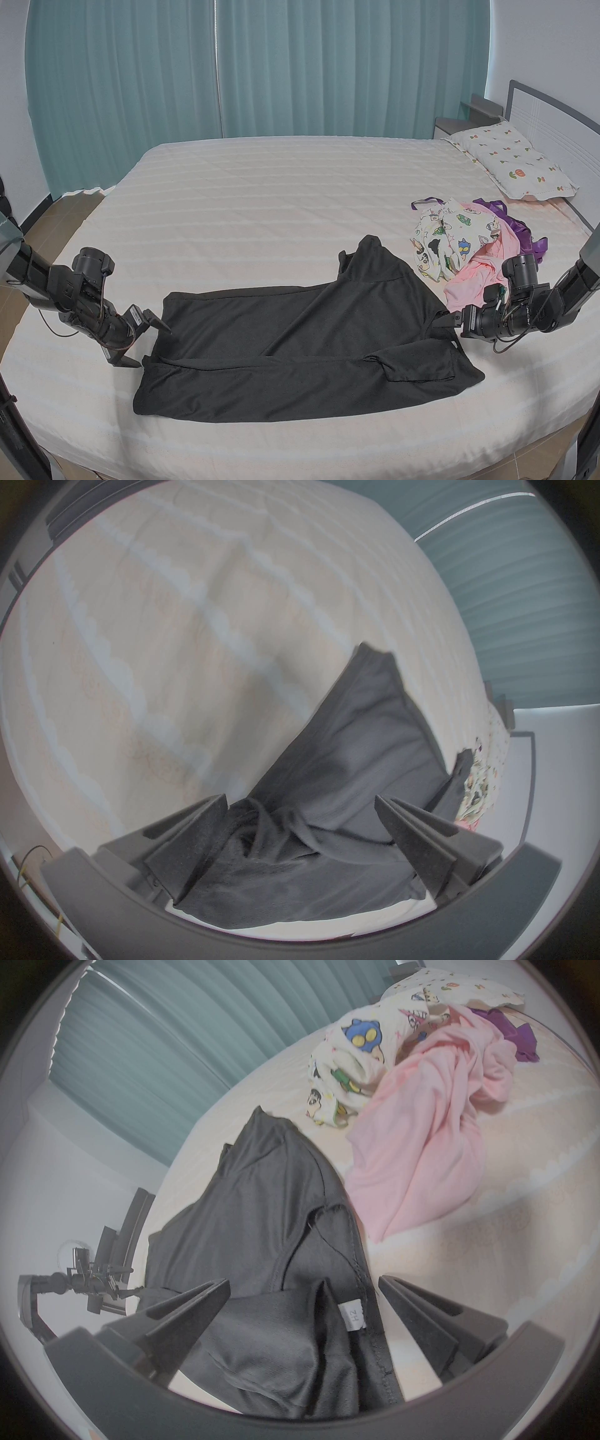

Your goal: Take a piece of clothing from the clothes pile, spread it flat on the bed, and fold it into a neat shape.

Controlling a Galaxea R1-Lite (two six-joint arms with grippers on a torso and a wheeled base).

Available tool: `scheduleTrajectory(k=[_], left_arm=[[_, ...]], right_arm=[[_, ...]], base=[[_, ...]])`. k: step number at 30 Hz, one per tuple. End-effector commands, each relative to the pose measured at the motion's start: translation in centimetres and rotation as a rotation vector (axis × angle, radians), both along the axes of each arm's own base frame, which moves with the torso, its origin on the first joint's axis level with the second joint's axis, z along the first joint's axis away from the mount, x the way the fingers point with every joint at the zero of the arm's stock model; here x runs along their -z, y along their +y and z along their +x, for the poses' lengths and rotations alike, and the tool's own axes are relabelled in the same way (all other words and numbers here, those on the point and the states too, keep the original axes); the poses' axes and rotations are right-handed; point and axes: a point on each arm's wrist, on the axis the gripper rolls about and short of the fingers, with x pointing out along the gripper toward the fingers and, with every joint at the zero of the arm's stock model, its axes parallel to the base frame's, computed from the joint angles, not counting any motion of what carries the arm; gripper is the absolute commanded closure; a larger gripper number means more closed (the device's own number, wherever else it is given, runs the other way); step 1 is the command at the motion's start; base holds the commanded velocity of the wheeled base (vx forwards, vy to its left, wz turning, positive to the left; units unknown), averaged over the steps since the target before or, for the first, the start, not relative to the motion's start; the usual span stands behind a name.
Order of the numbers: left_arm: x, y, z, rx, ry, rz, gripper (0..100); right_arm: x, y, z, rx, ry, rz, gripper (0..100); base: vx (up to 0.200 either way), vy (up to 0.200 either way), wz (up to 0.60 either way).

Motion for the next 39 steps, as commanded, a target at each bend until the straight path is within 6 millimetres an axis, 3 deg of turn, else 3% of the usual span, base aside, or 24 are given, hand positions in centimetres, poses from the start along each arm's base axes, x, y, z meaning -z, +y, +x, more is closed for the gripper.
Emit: scheduleTrajectory(k=[1,10,19,29,39], left_arm=[[-2.9,0.3,0.4,-0.026,-0.103,-0.003,0],[-3.7,-0.1,1.2,-0.062,-0.138,-0.027,0],[-3.8,-0.2,1.4,-0.059,-0.155,-0.032,0],[-3.7,-0.2,1.8,-0.056,-0.169,-0.029,0],[-2.9,0.0,5.8,-0.065,-0.227,0.006,0]], right_arm=[[-2.1,0.0,0.2,0.024,-0.058,0.027,0],[-2.3,0.7,0.6,0.026,-0.082,0.045,0],[-2.2,1.2,0.6,0.019,-0.082,0.052,0],[-2.0,1.2,0.6,0.019,-0.078,0.052,0],[-2.1,1.6,0.7,0.011,-0.081,0.051,0]], base=[[0.0,0.0,0.0],[0.0,0.0,0.0],[0.2,0.0,0.0],[0.0,0.0,0.0],[0.0,0.0,0.0]])
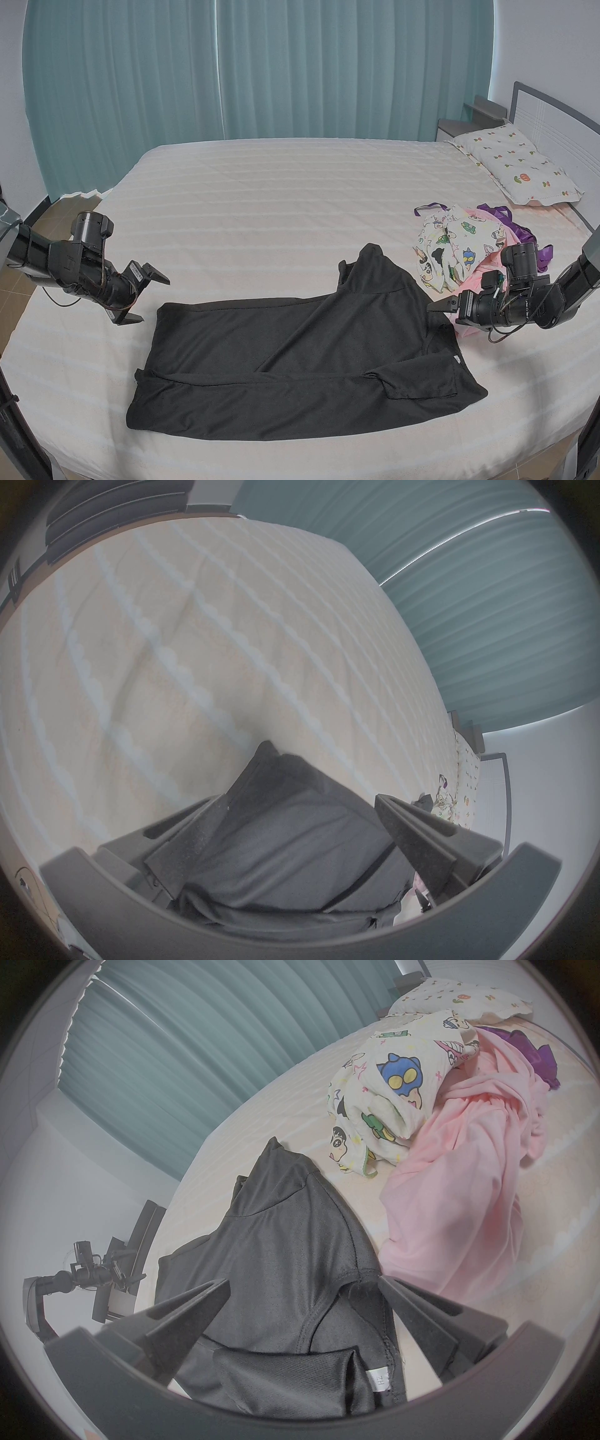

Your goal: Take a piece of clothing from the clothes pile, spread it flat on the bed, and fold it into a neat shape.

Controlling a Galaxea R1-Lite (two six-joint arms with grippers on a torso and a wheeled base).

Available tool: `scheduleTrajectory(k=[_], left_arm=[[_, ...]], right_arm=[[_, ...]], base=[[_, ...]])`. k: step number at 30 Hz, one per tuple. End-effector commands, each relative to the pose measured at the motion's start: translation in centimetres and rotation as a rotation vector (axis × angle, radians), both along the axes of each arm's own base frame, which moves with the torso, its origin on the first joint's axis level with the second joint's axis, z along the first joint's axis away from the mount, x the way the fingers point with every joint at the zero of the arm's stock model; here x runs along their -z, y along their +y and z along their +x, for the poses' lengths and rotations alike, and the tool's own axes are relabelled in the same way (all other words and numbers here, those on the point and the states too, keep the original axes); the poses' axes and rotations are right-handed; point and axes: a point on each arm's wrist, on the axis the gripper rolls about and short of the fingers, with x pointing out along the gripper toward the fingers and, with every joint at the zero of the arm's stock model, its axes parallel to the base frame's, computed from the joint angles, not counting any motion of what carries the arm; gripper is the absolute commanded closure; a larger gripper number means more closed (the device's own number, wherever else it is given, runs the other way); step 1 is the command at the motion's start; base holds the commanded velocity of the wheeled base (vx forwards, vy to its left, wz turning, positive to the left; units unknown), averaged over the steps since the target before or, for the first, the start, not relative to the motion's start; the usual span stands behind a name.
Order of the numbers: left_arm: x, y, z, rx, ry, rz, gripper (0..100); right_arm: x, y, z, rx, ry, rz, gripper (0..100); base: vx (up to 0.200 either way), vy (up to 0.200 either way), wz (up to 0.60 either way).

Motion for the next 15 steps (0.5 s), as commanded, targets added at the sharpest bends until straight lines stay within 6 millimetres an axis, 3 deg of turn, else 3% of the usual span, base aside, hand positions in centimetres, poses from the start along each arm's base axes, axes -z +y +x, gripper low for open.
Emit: scheduleTrajectory(k=[1,15], left_arm=[[1.1,-0.1,2.2,0.005,0.0,0.004,0],[3.9,-0.9,4.3,0.065,0.03,0.054,0]], right_arm=[[-0.1,0.1,0.1,-0.002,-0.005,0.0,0],[1.2,0.7,0.6,0.004,0.015,-0.027,0]], base=[[0.0,0.0,0.0],[0.0,0.0,0.0]])
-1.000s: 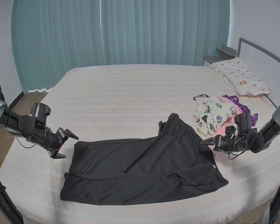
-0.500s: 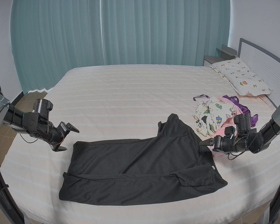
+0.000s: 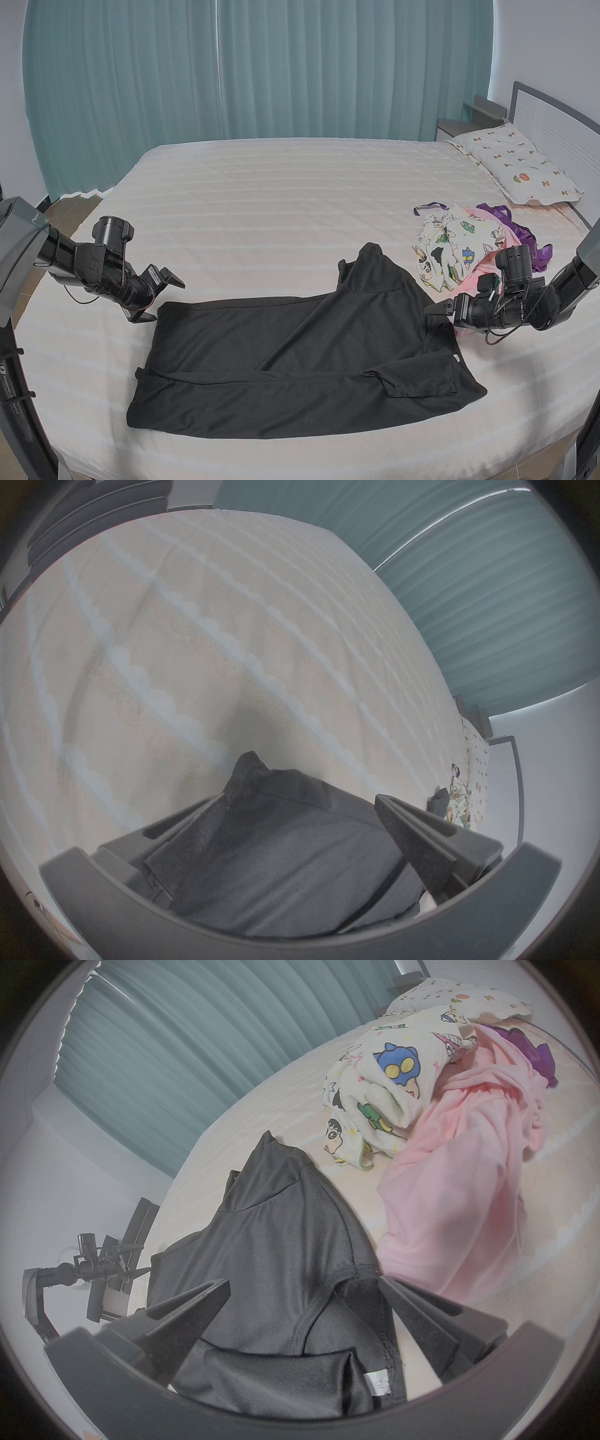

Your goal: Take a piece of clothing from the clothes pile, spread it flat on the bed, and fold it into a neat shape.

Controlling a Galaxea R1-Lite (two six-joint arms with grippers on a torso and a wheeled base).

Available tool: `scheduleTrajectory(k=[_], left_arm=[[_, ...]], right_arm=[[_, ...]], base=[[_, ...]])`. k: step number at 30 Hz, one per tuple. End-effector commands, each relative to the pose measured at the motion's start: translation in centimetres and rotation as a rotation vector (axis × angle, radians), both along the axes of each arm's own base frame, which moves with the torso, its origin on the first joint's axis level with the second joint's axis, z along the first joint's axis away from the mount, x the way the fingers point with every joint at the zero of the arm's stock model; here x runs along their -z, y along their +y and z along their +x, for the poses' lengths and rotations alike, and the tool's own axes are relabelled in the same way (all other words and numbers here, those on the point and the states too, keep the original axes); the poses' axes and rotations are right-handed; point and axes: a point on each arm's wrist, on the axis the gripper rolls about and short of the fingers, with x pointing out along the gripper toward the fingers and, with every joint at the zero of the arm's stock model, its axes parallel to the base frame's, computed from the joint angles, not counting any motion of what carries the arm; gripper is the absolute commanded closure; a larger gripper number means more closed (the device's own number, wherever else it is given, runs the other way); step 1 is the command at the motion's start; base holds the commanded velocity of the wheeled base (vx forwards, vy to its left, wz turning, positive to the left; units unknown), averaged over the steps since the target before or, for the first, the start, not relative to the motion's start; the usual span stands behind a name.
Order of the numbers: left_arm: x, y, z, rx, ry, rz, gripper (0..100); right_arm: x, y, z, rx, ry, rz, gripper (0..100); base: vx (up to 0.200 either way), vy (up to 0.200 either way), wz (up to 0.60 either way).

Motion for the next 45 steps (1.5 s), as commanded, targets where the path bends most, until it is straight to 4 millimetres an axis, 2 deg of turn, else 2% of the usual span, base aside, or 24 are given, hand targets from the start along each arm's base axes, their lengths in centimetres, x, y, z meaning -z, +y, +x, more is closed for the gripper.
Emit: scheduleTrajectory(k=[1,6,7,17,24,27,34,39,45], left_arm=[[1.3,0.0,0.7,0.0,0.023,0.01,0],[1.7,0.1,1.1,-0.023,0.028,0.041,0],[1.6,0.1,1.0,-0.025,0.029,0.041,100],[1.9,0.1,0.2,-0.026,0.054,0.04,100],[1.0,0.1,-0.4,-0.036,0.042,0.033,100],[0.8,0.1,-0.4,-0.037,0.037,0.031,100],[-0.3,0.1,-0.9,-0.065,0.021,-0.002,100],[-0.3,-0.2,-1.0,-0.06,0.026,-0.015,100],[-0.3,-0.2,-1.1,-0.058,0.027,-0.02,100]], right_arm=[[0.4,0.2,0.2,-0.005,0.002,-0.002,0],[0.4,0.7,0.3,-0.017,-0.008,0.0,0],[0.4,0.7,0.3,-0.017,-0.008,0.0,0],[0.4,0.7,0.1,-0.016,-0.005,0.0,0],[0.1,0.7,0.4,-0.012,-0.021,0.004,0],[-0.5,0.9,1.8,0.009,-0.079,0.01,0],[-0.3,1.4,5.1,0.043,-0.141,-0.026,0],[0.8,3.9,8.2,0.003,-0.184,-0.036,0],[2.2,5.5,11.1,0.033,-0.203,-0.099,0]], base=[[0.0,0.0,0.0],[0.0,0.0,0.0],[0.0,0.0,0.0],[0.0,0.0,0.0],[0.0,0.0,0.0],[0.0,0.0,0.0],[0.0,0.0,0.0],[0.0,0.0,0.0],[0.0,0.0,0.0]])
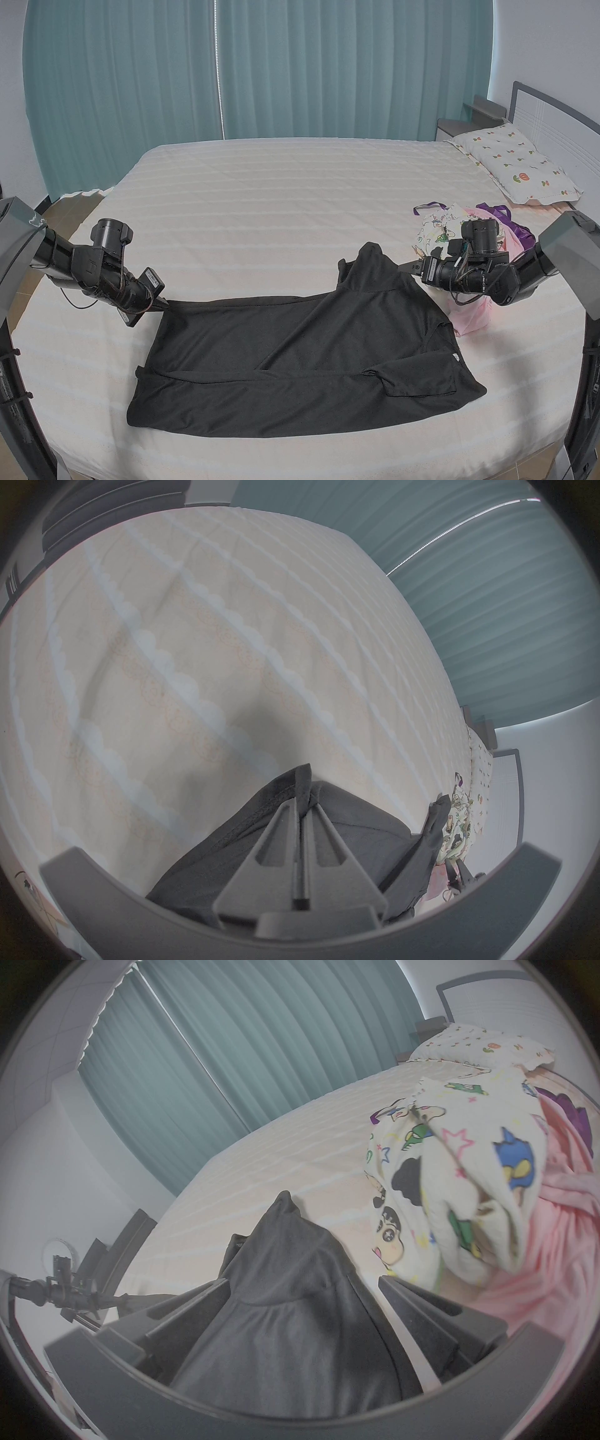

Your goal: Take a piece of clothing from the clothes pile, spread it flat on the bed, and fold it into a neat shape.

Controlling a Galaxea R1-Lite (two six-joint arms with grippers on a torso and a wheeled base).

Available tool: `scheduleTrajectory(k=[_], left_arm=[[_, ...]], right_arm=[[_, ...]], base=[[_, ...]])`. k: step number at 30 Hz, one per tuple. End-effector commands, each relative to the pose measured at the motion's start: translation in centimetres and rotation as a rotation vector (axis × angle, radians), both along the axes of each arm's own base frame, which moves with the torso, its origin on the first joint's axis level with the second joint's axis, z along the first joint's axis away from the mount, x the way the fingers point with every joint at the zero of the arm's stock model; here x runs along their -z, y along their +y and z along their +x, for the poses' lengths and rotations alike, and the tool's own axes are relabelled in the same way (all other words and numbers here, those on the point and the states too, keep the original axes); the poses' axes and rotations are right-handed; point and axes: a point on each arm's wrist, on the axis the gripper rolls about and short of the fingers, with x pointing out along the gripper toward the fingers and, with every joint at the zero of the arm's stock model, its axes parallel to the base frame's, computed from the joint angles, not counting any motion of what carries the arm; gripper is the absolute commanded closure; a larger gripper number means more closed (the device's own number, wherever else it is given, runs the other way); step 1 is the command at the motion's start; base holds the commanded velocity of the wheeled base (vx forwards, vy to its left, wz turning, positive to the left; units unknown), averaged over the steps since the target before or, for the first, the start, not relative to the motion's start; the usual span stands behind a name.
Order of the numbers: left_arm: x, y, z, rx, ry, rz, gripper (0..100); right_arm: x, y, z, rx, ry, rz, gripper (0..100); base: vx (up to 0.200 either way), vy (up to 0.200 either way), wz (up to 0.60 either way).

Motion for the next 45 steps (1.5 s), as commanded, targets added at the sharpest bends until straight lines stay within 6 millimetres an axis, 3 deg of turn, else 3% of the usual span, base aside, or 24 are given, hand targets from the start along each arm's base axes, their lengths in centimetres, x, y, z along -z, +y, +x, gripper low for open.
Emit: scheduleTrajectory(k=[1,9,18,19,31,34,45], left_arm=[[-0.2,-0.1,-0.1,0.002,-0.004,-0.006,100],[-0.1,-0.6,-0.3,0.015,0.003,-0.005,100],[-0.1,-0.8,-0.4,0.021,0.005,-0.005,100],[-0.1,-0.8,-0.4,0.021,0.005,-0.005,100],[-0.5,-0.6,-0.4,0.014,-0.007,-0.004,100],[-1.4,0.0,-0.3,-0.021,-0.053,-0.018,100],[-3.5,2.4,-0.6,-0.117,-0.183,-0.045,100]], right_arm=[[2.9,1.9,2.9,0.004,0.029,-0.058,0],[3.4,2.3,5.0,0.052,0.025,-0.071,0],[4.9,3.1,5.8,0.055,0.02,-0.059,0],[4.8,3.2,5.9,0.059,0.016,-0.052,100],[2.5,2.9,5.3,0.114,0.003,0.0,100],[1.0,2.6,4.5,0.137,-0.023,0.035,100],[0.5,2.2,4.1,0.19,-0.104,0.071,100]], base=[[0.0,0.0,0.0],[0.0,0.0,0.0],[0.0,0.0,0.0],[0.0,0.0,0.0],[0.0,0.0,0.0],[0.0,0.0,0.0],[0.0,0.0,0.0]])
